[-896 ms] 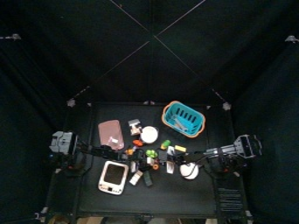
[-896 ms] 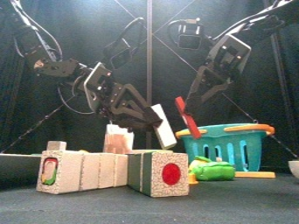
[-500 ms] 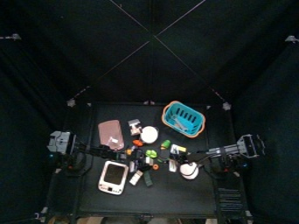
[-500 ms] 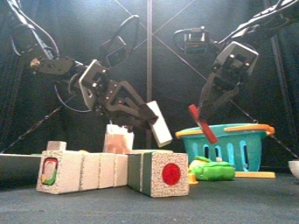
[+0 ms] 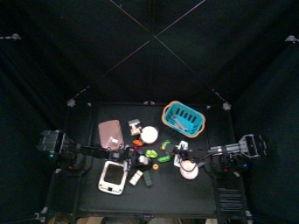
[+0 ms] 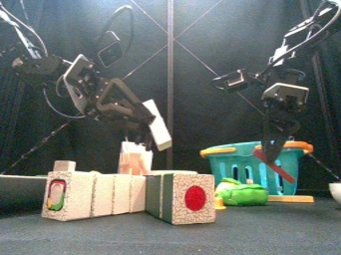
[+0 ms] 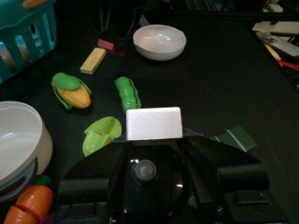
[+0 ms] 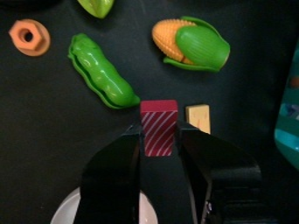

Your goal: Place salmon near egg block

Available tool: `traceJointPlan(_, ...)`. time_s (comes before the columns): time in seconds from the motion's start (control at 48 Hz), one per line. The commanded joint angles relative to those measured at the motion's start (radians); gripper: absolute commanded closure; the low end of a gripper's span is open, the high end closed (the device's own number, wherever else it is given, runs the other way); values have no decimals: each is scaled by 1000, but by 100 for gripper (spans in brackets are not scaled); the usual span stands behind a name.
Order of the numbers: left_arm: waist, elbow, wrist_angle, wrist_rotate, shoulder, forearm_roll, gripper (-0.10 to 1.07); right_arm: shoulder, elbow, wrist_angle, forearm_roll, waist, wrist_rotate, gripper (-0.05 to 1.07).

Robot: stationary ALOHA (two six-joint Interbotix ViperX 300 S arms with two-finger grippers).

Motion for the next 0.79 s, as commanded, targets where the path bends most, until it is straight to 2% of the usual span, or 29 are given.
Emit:
traceJointPlan(0.0, 2, 15, -41, 0, -46, -2, 47, -12, 6, 14, 12, -25, -2, 59)
traceJointPlan(0.333, 3, 106, -141, 0, -115, -11, 47, 64, 35, 11, 31, -91, -8, 58)
traceJointPlan(0.562, 3, 146, -155, 2, -158, -48, 47, 118, 28, 9, 26, -97, -9, 57)
traceJointPlan(0.771, 3, 158, -155, 3, -169, -75, 47, 120, 25, -15, 23, -97, -8, 57)
